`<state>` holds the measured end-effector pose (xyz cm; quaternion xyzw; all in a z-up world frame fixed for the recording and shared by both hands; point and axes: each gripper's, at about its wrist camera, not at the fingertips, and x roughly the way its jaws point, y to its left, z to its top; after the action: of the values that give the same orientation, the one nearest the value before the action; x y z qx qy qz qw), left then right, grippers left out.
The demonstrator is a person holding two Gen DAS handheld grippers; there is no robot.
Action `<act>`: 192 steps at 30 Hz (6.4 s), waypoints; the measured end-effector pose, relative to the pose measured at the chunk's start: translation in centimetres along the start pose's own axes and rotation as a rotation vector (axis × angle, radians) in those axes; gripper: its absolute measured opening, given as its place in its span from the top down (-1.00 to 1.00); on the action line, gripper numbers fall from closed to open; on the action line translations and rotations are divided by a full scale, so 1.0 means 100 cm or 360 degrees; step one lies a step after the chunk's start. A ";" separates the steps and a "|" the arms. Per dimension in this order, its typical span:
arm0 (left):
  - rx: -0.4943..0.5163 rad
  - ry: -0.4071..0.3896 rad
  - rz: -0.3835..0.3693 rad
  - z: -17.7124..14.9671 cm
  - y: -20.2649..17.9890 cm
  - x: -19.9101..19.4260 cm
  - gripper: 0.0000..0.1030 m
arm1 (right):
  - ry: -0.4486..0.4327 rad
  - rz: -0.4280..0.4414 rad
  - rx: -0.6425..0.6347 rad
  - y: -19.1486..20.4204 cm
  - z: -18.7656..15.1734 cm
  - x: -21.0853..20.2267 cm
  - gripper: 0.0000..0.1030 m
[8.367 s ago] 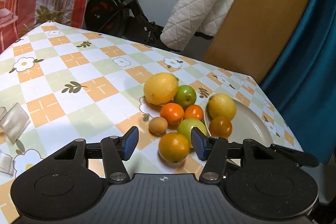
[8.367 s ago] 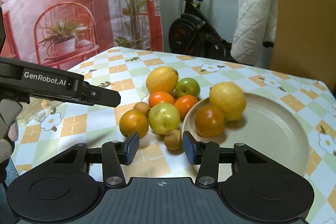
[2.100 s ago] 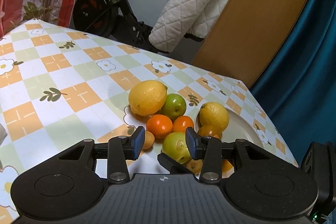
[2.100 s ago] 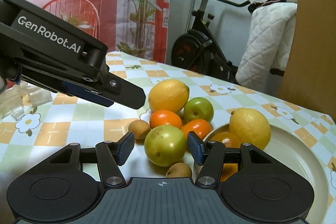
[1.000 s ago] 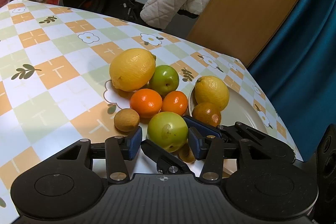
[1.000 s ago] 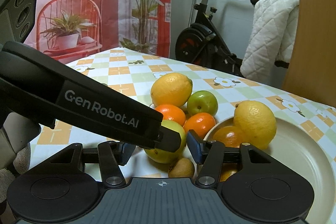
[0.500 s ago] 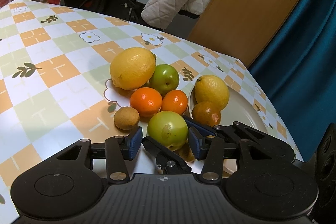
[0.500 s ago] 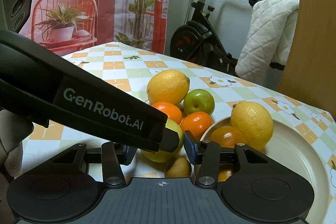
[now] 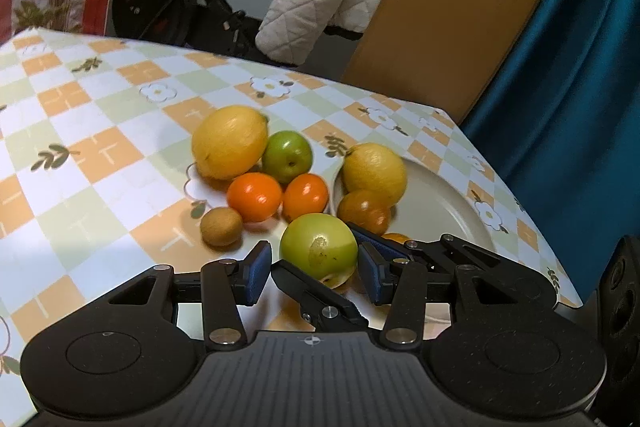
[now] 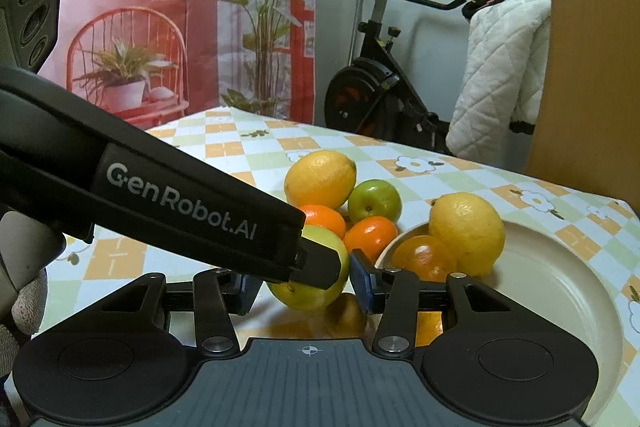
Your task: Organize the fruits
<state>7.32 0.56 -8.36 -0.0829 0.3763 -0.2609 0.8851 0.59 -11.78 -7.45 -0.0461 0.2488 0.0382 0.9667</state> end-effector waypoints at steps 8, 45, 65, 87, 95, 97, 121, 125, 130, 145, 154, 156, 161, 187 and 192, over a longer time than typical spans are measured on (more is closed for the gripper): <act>0.0130 -0.0040 0.0020 0.006 -0.032 -0.011 0.03 | -0.0090 -0.0021 0.0062 -0.012 0.005 -0.024 0.17; 0.0506 0.0175 0.0018 0.062 -0.121 0.109 0.01 | -0.0037 -0.0240 0.0477 -0.166 -0.001 0.016 0.17; 0.0536 0.0182 0.0063 0.063 -0.125 0.122 0.06 | 0.0143 -0.0279 0.0473 -0.165 0.000 0.035 0.17; 0.0362 -0.0062 0.0134 0.058 -0.055 0.003 0.05 | -0.0044 -0.0156 0.0363 -0.105 0.013 -0.031 0.16; 0.0221 -0.0128 0.0183 0.045 -0.017 -0.028 0.05 | 0.0009 -0.0042 0.0220 -0.054 0.013 -0.035 0.25; 0.0188 -0.0135 0.0192 0.042 -0.009 -0.033 0.05 | 0.0037 -0.0021 0.0196 -0.044 0.012 -0.034 0.27; -0.0018 -0.0118 0.0247 0.016 0.039 -0.031 0.05 | 0.0218 0.0055 -0.0010 0.007 -0.008 0.007 0.57; 0.0001 -0.0090 0.0239 0.014 0.037 -0.023 0.05 | 0.0193 0.0035 0.0023 0.004 -0.009 0.007 0.57; 0.0031 -0.0078 0.0232 0.016 0.034 -0.012 0.05 | 0.0176 0.0035 0.0015 0.004 -0.010 0.005 0.57; 0.0085 -0.0017 0.0228 0.021 0.033 0.019 0.18 | 0.0196 0.0062 0.0028 0.002 -0.010 0.008 0.57; 0.0129 0.0000 0.0242 0.019 0.032 0.021 0.41 | 0.0199 0.0061 0.0026 0.003 -0.010 0.008 0.57; 0.0130 -0.0006 0.0236 0.017 0.031 0.017 0.41 | 0.0199 0.0060 0.0025 0.003 -0.010 0.008 0.57; 0.0092 -0.0027 0.0218 0.013 0.030 0.003 0.41 | 0.0199 0.0060 0.0026 0.003 -0.010 0.008 0.57; 0.0260 -0.0164 0.0197 0.037 -0.047 -0.033 0.41 | -0.0161 -0.0085 0.0247 -0.054 0.002 -0.052 0.57; 0.0302 -0.0147 0.0126 0.048 -0.073 -0.013 0.41 | -0.0204 -0.0176 0.0314 -0.095 0.003 -0.057 0.57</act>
<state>7.04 -5.24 -1.67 0.0044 0.3116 -0.2561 0.9150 -3.34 -21.44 -3.78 0.0383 0.1861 -0.0369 0.9811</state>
